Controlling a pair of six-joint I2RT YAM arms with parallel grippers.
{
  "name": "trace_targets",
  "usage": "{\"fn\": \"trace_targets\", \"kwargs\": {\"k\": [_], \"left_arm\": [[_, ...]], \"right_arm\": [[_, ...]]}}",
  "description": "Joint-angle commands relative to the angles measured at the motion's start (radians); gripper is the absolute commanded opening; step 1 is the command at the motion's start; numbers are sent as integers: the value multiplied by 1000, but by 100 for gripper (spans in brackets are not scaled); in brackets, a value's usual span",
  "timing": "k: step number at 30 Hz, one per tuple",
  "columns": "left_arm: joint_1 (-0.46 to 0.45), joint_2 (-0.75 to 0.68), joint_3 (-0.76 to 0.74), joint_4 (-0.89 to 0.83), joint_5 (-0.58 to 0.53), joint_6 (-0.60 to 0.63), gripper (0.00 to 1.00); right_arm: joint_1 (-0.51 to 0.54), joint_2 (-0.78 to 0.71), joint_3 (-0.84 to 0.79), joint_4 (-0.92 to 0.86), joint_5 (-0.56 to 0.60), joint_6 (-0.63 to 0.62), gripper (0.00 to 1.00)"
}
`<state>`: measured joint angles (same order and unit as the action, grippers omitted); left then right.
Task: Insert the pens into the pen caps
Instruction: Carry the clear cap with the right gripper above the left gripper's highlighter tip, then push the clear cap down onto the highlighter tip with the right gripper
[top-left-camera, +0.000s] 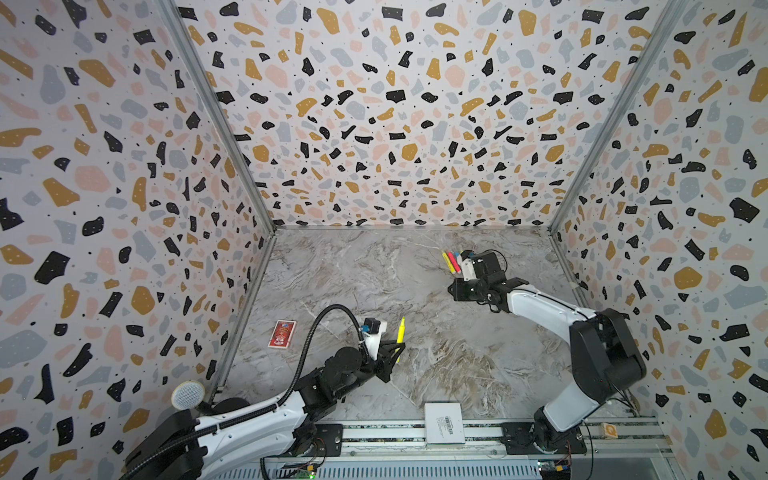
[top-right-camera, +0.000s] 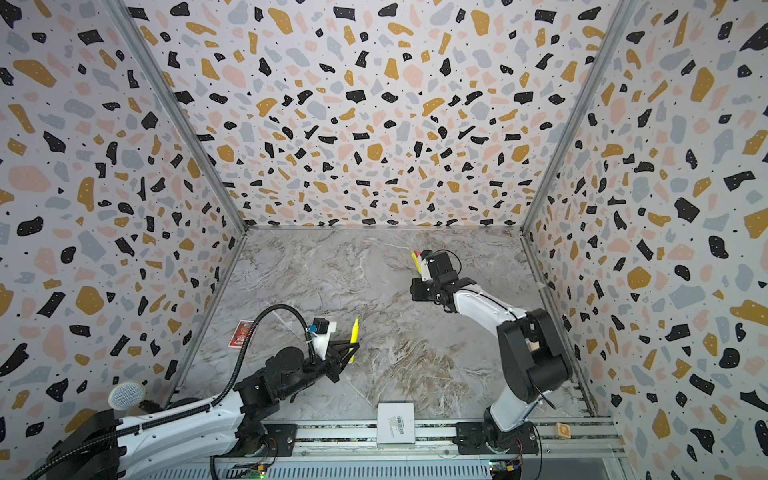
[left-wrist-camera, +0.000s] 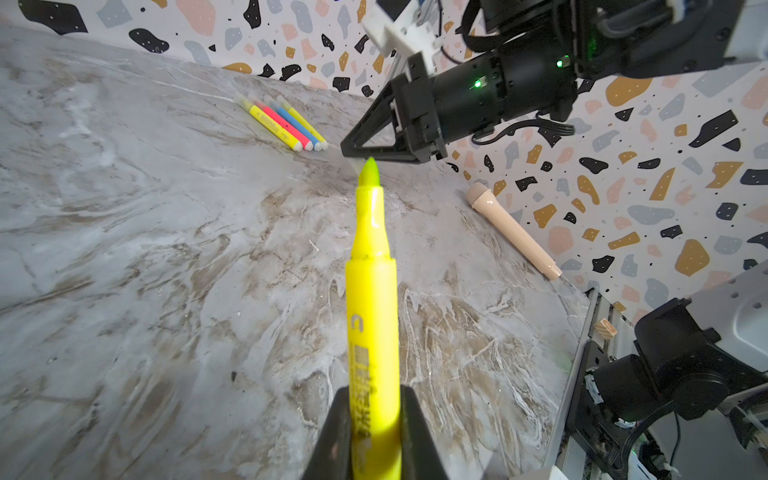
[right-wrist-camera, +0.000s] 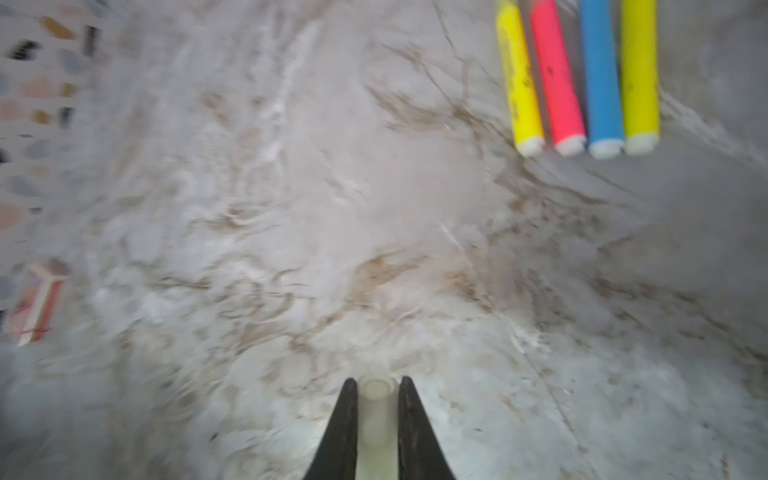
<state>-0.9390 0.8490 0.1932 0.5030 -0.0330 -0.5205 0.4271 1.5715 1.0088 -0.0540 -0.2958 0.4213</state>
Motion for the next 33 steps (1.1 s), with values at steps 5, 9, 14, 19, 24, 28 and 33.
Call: {"fn": "trace_targets", "kwargs": {"k": [5,9,14,19,24,28,33], "left_arm": [[-5,34,52,137,72,-34,0],[-7,93,60,245,104,-79,0],[-22,170,87,328,117,-109,0],[-40,233,111,385,119,-129,0],[-46,257,123,407,117,-140,0],[-47,255,130,399,111,-136,0],[-46,255,139,395,108,-134,0]], "right_arm": [[-4,-184,-168,484,-412,227,8],[12,-235,-246,691,-441,341,8],[56,-267,-300,835,-401,425,8],[112,-264,-332,929,-348,461,8],[158,-248,-340,967,-335,461,8],[177,-252,-357,987,-324,464,8],[198,-255,-382,1006,-317,467,8]]}}
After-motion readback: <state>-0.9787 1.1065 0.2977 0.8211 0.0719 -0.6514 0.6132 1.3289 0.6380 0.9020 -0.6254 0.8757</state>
